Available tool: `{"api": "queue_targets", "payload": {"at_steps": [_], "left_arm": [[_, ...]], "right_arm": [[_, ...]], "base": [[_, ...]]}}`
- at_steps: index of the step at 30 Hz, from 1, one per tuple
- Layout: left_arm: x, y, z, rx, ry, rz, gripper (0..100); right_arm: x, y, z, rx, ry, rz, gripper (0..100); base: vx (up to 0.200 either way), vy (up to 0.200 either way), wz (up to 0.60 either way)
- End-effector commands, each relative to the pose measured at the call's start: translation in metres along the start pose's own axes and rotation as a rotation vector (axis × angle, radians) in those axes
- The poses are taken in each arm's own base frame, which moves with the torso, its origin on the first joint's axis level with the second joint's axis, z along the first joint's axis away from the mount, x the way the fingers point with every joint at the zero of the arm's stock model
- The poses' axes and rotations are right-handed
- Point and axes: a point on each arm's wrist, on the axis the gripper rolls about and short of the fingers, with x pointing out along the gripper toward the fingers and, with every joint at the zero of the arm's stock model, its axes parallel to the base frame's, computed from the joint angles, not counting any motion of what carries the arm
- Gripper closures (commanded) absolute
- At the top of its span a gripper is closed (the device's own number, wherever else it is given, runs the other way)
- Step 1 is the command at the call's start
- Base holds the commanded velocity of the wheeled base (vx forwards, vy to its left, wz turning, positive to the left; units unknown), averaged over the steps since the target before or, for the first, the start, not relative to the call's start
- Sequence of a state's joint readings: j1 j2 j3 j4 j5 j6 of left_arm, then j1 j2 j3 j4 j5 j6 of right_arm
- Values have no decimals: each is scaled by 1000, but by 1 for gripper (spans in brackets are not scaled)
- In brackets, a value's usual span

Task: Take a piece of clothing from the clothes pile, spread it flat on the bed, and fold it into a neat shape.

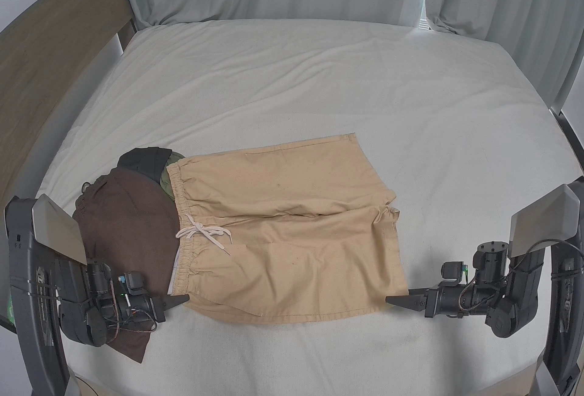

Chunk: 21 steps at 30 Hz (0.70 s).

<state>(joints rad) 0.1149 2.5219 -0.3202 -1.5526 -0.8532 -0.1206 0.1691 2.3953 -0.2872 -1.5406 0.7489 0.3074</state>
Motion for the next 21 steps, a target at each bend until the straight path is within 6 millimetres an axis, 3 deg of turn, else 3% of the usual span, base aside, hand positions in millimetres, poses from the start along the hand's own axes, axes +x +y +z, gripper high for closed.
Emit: {"api": "queue_targets", "payload": {"at_steps": [1, 21], "left_arm": [[0, 0, 0, 2, -2, 0, 100], [-6, -1, -3, 38, 5, 9, 100]], "right_arm": [[-1, 0, -1, 3, 5, 4, 100], [-5, 1, -5, 11, 15, -8, 100]], "base": [[0, 0, 0], [0, 0, 0]]}}
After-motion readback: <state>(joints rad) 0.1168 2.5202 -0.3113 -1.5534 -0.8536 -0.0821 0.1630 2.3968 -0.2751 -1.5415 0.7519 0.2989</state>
